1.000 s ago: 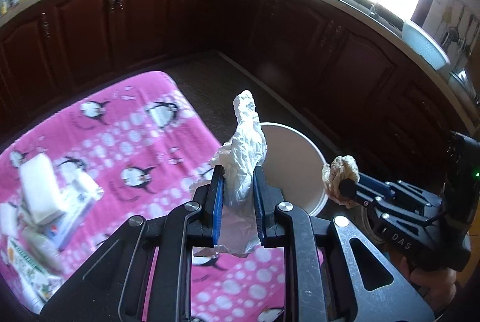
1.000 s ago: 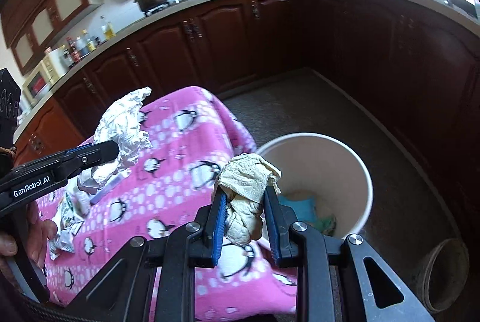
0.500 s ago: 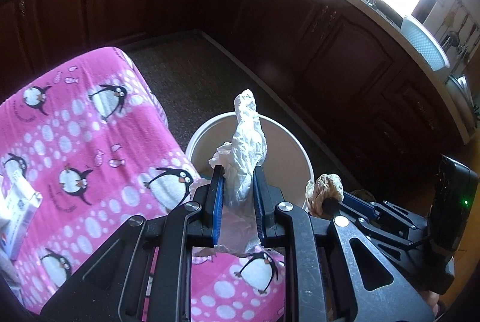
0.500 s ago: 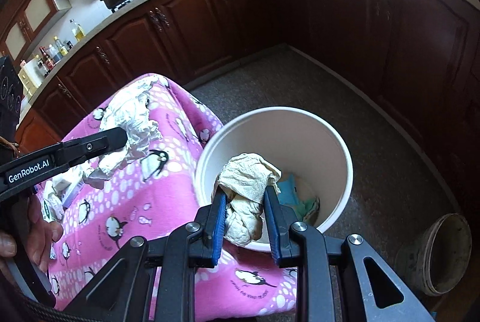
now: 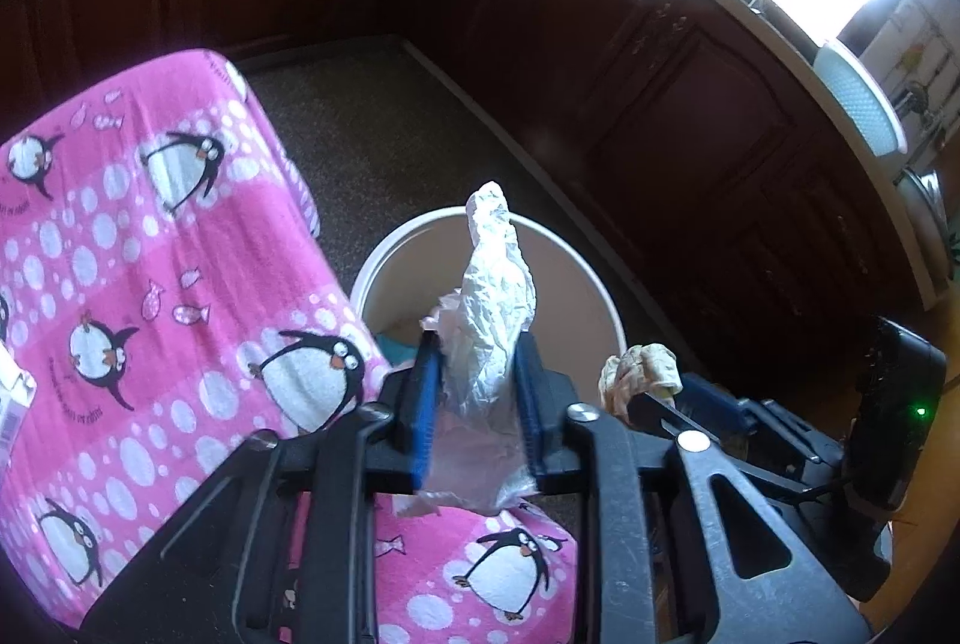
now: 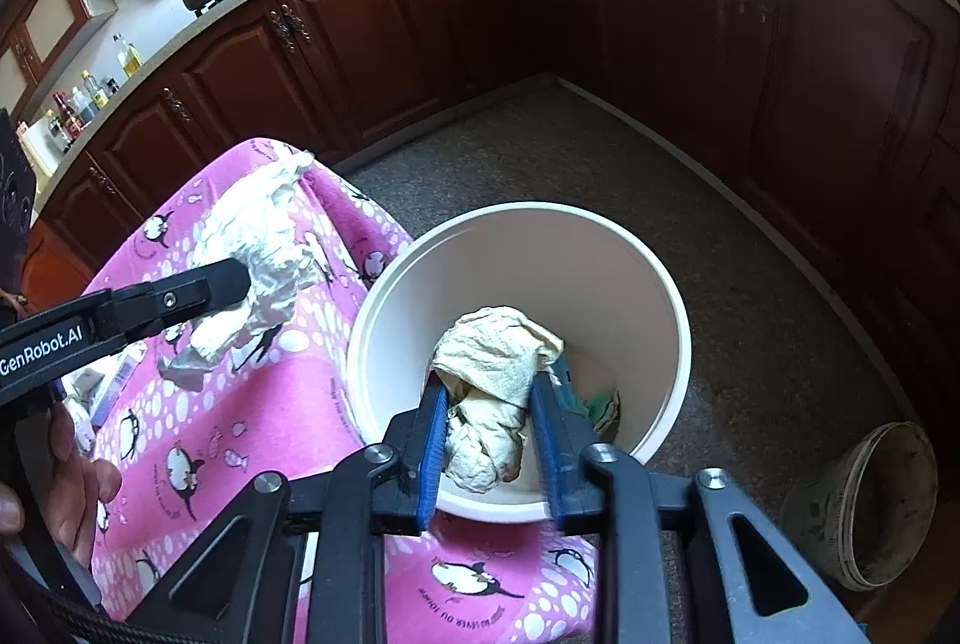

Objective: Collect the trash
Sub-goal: 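Carry both items over the white bucket and open both tools, then move both tools back over the table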

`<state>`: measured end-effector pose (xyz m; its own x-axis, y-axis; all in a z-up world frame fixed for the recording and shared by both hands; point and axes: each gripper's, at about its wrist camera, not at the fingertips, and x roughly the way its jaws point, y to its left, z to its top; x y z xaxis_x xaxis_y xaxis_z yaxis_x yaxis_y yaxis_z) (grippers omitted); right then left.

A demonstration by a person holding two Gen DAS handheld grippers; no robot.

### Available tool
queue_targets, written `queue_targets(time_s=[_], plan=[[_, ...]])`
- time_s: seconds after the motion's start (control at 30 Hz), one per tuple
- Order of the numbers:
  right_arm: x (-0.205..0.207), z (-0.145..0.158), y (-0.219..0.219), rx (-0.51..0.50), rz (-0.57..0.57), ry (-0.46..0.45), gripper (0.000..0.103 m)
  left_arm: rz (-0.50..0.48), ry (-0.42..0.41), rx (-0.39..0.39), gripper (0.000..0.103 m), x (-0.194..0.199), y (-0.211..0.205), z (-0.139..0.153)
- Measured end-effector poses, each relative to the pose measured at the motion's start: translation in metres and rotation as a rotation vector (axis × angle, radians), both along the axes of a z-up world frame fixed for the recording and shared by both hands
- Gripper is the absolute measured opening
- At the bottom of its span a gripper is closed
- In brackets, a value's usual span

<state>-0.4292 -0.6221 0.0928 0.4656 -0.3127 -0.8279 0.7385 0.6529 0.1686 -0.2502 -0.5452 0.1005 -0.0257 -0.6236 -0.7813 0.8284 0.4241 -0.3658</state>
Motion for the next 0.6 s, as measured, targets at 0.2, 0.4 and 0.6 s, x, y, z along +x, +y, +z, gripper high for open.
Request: queue_targets(time_s=[0.2,0.4,0.6], plan=[[0.000,0.000,0.001,-0.029,-0.011,0.000,0.059,0.005,0.020,-0.005,0.052,0.003,0.007,-0.004],[0.000,-0.004,0.001,-0.013,-0.022,-0.001,0.059,0.016,0.002,-0.008,0.052,0.005,0.017,-0.004],[-0.001,-0.002,0.006,-0.018,-0.021,0.001,0.059,0.039,-0.059,-0.004,0.052,0.004,0.031,0.003]])
